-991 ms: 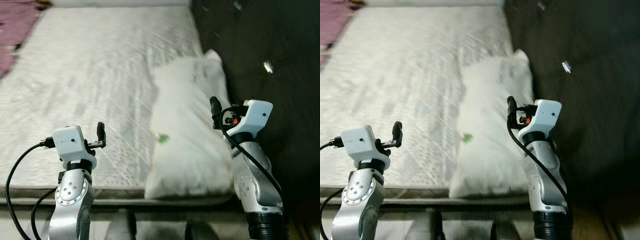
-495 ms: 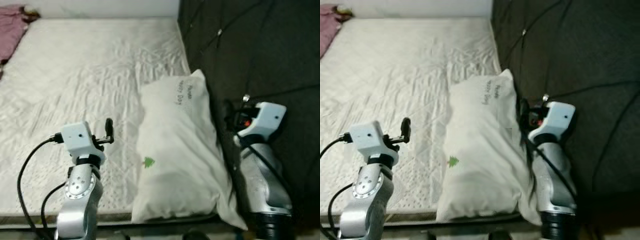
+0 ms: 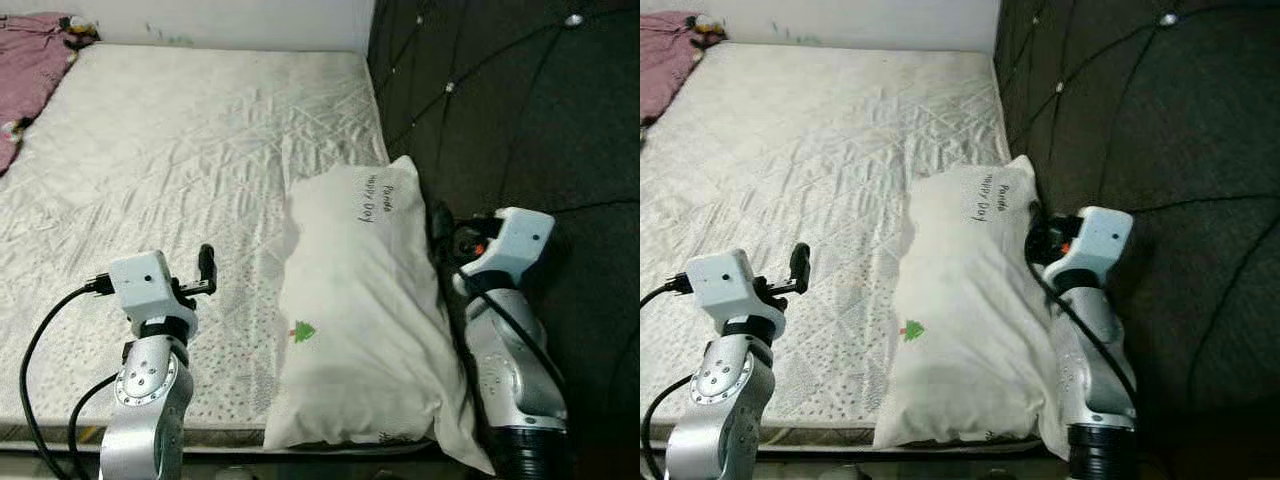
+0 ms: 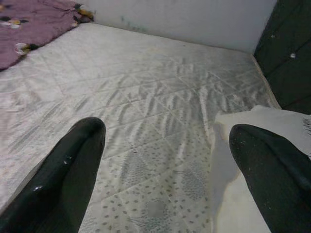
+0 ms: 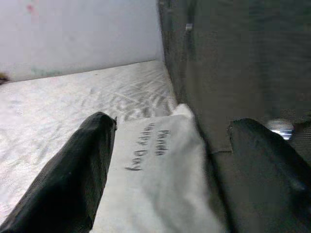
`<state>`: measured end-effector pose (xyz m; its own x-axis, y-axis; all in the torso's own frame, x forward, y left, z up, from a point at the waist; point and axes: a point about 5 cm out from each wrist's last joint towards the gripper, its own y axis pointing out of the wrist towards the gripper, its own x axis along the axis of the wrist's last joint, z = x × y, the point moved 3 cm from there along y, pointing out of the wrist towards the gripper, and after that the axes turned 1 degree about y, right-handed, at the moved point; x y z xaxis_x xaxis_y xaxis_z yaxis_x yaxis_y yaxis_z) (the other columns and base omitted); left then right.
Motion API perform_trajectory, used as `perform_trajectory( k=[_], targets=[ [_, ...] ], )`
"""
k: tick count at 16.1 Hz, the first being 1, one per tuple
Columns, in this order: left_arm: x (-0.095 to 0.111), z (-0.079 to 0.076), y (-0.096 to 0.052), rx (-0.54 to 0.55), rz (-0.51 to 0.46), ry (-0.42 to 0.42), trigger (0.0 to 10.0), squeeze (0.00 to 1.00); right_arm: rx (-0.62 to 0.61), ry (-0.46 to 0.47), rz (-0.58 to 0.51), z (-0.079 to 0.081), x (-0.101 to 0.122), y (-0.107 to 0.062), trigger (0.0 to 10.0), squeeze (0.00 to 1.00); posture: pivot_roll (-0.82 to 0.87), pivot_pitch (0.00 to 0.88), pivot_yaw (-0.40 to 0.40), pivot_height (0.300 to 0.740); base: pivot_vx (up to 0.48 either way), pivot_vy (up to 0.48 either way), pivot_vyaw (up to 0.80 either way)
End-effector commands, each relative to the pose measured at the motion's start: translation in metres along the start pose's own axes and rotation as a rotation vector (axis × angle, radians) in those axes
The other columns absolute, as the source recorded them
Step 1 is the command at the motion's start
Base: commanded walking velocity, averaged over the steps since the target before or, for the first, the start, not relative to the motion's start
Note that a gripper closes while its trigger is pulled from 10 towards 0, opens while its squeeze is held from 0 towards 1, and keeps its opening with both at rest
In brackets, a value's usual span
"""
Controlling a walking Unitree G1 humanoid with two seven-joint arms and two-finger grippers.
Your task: Clean up the room
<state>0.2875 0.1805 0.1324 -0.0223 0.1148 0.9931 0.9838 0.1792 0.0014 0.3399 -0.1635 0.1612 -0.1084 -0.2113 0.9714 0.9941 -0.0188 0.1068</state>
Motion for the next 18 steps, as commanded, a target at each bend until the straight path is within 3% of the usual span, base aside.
perform_trajectory(
  k=[1,4,10,18],
  targets=[
    [-0.0008,0.0003,-0.0006,-0.002,0.006,0.0,10.0,0.0,0.001,-0.008,0.0,0.0003,0.0008,-0.0012,10.0,0.0,0.03,0.123,0.003,0.74,0.0,0.304,-0.59],
    [0.0,0.0004,0.0013,-0.007,0.003,-0.001,10.0,0.0,0.004,-0.009,0.0,-0.0001,0.0006,0.0002,10.0,0.0,0.03,0.117,0.0,0.74,0.0,0.346,-0.57],
    [-0.0003,0.0001,0.0014,-0.004,0.003,0.003,10.0,0.0,0.008,-0.014,0.019,0.0003,-0.0037,0.0003,10.0,0.0,0.03,0.115,-0.002,0.74,0.0,0.388,0.0],
    [-0.0009,0.0004,0.0023,0.002,0.008,0.002,10.0,0.0,0.008,-0.017,0.019,0.001,-0.0038,0.0029,10.0,0.0,0.03,0.121,-0.003,0.74,0.0,0.398,-0.5]
  ],
)
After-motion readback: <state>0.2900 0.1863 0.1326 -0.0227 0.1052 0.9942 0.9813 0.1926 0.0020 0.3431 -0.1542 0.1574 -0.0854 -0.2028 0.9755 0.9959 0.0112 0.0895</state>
